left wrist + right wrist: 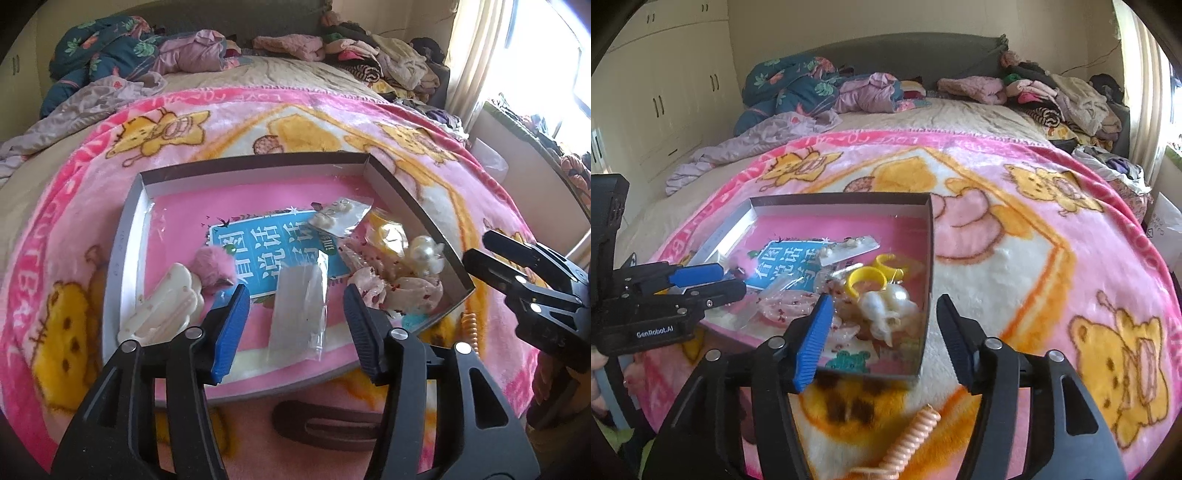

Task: Organize jewelry
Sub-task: 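Open the right tool to drop the clear claw clip while the left tool releases the packet, then move the right tool to the coiled peach hair tie while the left tool approaches the brown barrette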

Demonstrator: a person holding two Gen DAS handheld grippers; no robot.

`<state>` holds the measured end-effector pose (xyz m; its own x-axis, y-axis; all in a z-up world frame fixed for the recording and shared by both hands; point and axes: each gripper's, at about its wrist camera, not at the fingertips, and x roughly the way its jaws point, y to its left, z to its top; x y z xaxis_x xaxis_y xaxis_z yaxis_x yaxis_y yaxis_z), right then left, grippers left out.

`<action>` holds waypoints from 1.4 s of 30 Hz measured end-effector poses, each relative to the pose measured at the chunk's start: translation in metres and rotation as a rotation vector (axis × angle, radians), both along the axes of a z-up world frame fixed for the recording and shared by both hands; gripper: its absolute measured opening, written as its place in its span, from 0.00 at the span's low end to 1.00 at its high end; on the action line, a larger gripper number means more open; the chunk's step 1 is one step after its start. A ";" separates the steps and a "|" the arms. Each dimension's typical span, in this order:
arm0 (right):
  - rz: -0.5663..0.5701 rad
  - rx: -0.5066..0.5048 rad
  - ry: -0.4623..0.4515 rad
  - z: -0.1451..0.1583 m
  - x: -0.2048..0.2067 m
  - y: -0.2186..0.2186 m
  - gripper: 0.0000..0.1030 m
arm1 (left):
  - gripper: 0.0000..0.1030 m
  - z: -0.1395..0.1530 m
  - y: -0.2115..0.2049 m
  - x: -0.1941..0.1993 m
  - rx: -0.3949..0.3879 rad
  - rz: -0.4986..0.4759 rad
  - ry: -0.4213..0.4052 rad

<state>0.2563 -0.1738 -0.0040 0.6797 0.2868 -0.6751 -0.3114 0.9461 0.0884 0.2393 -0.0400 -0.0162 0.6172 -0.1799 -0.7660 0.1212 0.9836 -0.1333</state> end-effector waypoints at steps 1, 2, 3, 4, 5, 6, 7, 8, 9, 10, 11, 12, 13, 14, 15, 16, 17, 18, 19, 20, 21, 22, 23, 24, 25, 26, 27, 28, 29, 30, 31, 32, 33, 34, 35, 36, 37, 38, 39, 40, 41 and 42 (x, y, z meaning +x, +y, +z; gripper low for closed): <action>-0.004 0.001 -0.007 0.003 -0.004 -0.002 0.57 | 0.43 0.002 0.000 -0.002 -0.001 0.001 -0.004; -0.008 0.003 -0.015 0.006 -0.008 -0.003 0.60 | 0.44 0.004 0.001 -0.004 -0.002 0.003 -0.009; -0.011 0.005 -0.022 0.008 -0.011 -0.004 0.61 | 0.47 0.007 0.002 -0.008 -0.002 0.007 -0.017; -0.015 0.005 -0.031 0.010 -0.015 -0.006 0.63 | 0.49 0.009 0.002 -0.011 -0.003 0.008 -0.021; -0.018 0.004 -0.040 0.013 -0.019 -0.007 0.64 | 0.50 0.011 0.003 -0.013 -0.004 0.010 -0.025; -0.022 0.003 -0.048 0.015 -0.022 -0.008 0.65 | 0.52 0.013 0.003 -0.015 -0.003 0.012 -0.028; -0.026 0.002 -0.054 0.017 -0.026 -0.009 0.67 | 0.56 0.015 0.003 -0.018 -0.001 0.016 -0.034; -0.029 0.002 -0.059 0.018 -0.029 -0.011 0.69 | 0.58 0.017 0.004 -0.021 0.002 0.019 -0.040; -0.032 0.003 -0.062 0.020 -0.031 -0.012 0.69 | 0.60 0.018 0.004 -0.024 0.003 0.022 -0.046; -0.035 0.005 -0.065 0.021 -0.035 -0.013 0.70 | 0.61 0.020 0.004 -0.027 0.003 0.023 -0.050; -0.037 0.005 -0.067 0.021 -0.037 -0.013 0.70 | 0.62 0.021 0.004 -0.029 0.003 0.025 -0.053; -0.039 0.004 -0.069 0.022 -0.039 -0.014 0.70 | 0.66 0.022 0.005 -0.033 0.004 0.030 -0.056; -0.040 0.003 -0.072 0.023 -0.042 -0.015 0.70 | 0.68 0.022 0.006 -0.036 0.004 0.033 -0.059; -0.041 0.003 -0.073 0.023 -0.043 -0.015 0.71 | 0.69 0.023 0.007 -0.039 0.004 0.036 -0.060; -0.042 0.002 -0.073 0.023 -0.046 -0.016 0.71 | 0.71 0.022 0.007 -0.041 0.002 0.039 -0.059; -0.043 0.001 -0.072 0.023 -0.048 -0.017 0.73 | 0.74 0.022 0.008 -0.043 -0.001 0.041 -0.059; -0.045 -0.001 -0.071 0.022 -0.050 -0.017 0.74 | 0.75 0.022 0.009 -0.046 -0.004 0.042 -0.059; -0.046 -0.001 -0.071 0.021 -0.051 -0.017 0.74 | 0.75 0.022 0.009 -0.049 -0.004 0.044 -0.060; -0.046 -0.002 -0.070 0.020 -0.054 -0.016 0.74 | 0.75 0.021 0.010 -0.052 -0.003 0.047 -0.061; -0.045 -0.002 -0.067 0.019 -0.056 -0.017 0.74 | 0.76 0.020 0.010 -0.054 -0.002 0.048 -0.061; -0.045 -0.002 -0.064 0.018 -0.056 -0.017 0.75 | 0.76 0.019 0.010 -0.056 -0.001 0.050 -0.059; -0.045 -0.004 -0.061 0.016 -0.058 -0.017 0.75 | 0.77 0.017 0.011 -0.058 -0.001 0.051 -0.056; -0.045 -0.003 -0.057 0.014 -0.059 -0.017 0.75 | 0.77 0.016 0.011 -0.061 0.001 0.053 -0.054; -0.044 -0.002 -0.054 0.012 -0.061 -0.017 0.75 | 0.77 0.014 0.011 -0.063 0.003 0.055 -0.051; -0.045 -0.002 -0.050 0.010 -0.062 -0.017 0.75 | 0.77 0.011 0.011 -0.066 0.005 0.056 -0.045; -0.046 -0.001 -0.044 0.006 -0.063 -0.017 0.75 | 0.77 0.009 0.011 -0.068 0.006 0.058 -0.041; -0.046 0.001 -0.040 0.004 -0.064 -0.017 0.75 | 0.77 0.006 0.011 -0.070 0.006 0.060 -0.034; -0.045 0.003 -0.035 0.001 -0.065 -0.018 0.75 | 0.77 0.002 0.011 -0.073 0.003 0.060 -0.025; -0.044 0.002 -0.031 -0.001 -0.066 -0.018 0.75 | 0.77 -0.001 0.011 -0.075 0.003 0.062 -0.017; -0.044 -0.004 -0.025 -0.005 -0.067 -0.017 0.75 | 0.77 -0.005 0.010 -0.078 0.006 0.066 -0.005; -0.044 -0.010 -0.019 -0.009 -0.068 -0.017 0.74 | 0.77 -0.008 0.010 -0.081 0.009 0.067 0.001; -0.044 -0.014 -0.014 -0.012 -0.069 -0.017 0.74 | 0.77 -0.011 0.008 -0.085 0.011 0.066 0.008; -0.044 -0.017 -0.005 -0.016 -0.070 -0.017 0.74 | 0.77 -0.016 0.007 -0.088 0.010 0.065 0.021; -0.044 -0.019 0.005 -0.021 -0.071 -0.017 0.74 | 0.77 -0.019 0.007 -0.090 0.005 0.065 0.029; -0.044 -0.020 0.014 -0.025 -0.071 -0.017 0.74 | 0.77 -0.023 0.007 -0.092 -0.003 0.063 0.038; -0.043 -0.025 0.027 -0.030 -0.071 -0.017 0.73 | 0.77 -0.027 0.006 -0.095 -0.010 0.062 0.051; -0.043 -0.031 0.038 -0.035 -0.071 -0.017 0.72 | 0.77 -0.030 0.006 -0.097 -0.017 0.062 0.059; -0.045 -0.032 0.047 -0.039 -0.071 -0.017 0.70 | 0.77 -0.033 0.005 -0.098 -0.028 0.064 0.068; -0.047 -0.030 0.055 -0.043 -0.070 -0.017 0.70 | 0.77 -0.036 0.005 -0.099 -0.039 0.063 0.078; -0.052 -0.027 0.067 -0.048 -0.068 -0.018 0.69 | 0.77 -0.040 0.004 -0.100 -0.054 0.059 0.092; -0.056 -0.024 0.081 -0.052 -0.066 -0.019 0.65 | 0.77 -0.042 0.001 -0.101 -0.061 0.056 0.101; -0.057 -0.014 0.102 -0.058 -0.064 -0.020 0.62 | 0.77 -0.043 -0.001 -0.101 -0.063 0.050 0.108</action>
<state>0.1927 -0.1935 -0.0618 0.6225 0.2399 -0.7449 -0.2471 0.9634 0.1038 0.1379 -0.0412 -0.0596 0.5410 -0.2008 -0.8167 0.0538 0.9773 -0.2047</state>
